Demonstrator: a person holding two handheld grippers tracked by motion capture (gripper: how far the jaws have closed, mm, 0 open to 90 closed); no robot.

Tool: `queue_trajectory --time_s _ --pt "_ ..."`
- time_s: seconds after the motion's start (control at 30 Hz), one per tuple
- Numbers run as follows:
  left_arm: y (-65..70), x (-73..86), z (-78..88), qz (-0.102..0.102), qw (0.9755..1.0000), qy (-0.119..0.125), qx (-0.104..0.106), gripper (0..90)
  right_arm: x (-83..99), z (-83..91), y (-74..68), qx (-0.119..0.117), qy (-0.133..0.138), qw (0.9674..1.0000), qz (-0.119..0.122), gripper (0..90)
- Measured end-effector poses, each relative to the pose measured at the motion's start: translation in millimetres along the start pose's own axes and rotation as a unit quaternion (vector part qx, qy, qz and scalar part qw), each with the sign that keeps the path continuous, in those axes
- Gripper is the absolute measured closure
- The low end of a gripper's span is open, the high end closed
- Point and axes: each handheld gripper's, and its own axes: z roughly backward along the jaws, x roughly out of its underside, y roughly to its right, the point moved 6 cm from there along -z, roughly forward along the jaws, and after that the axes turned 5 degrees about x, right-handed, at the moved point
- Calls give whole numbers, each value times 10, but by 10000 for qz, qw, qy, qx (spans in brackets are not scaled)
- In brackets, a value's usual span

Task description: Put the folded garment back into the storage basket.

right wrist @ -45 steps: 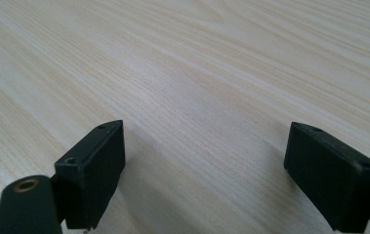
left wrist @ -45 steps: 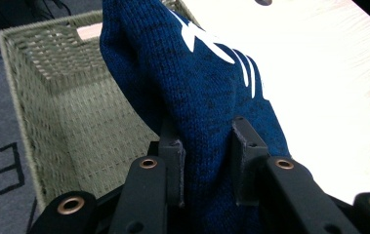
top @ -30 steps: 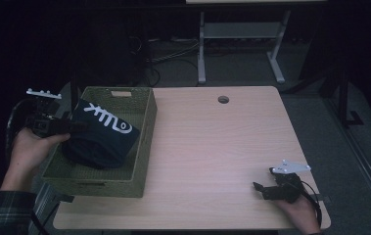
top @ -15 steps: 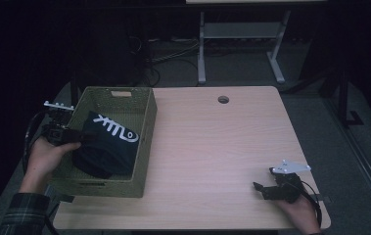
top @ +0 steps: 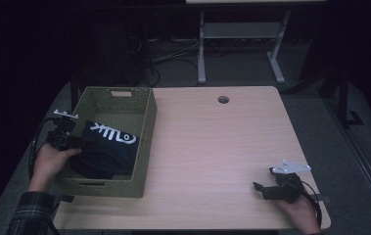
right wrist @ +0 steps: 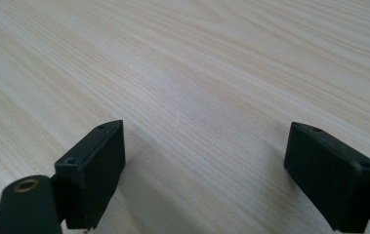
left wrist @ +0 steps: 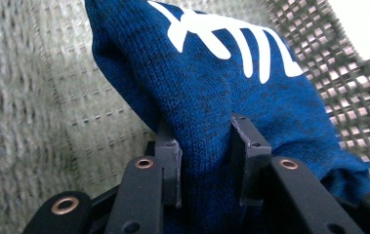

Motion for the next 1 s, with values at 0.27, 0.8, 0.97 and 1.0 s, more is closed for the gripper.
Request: queue_trajectory --time_s 0.27,0.8,0.97,1.0 --pt "-101 60 -107 -94 9992 -220 -317 641 0 0 1 5 0 10000 -1 150" --pt "-184 40 6 8 9986 -79 -515 385 0 0 1 8 1 10000 -7 150" --pt "-173 20 76 51 9992 128 -386 332 0 0 2 7 0 10000 -5 150" --pt "-167 16 90 36 9991 161 -398 316 0 0 2 7 1 10000 -4 150"
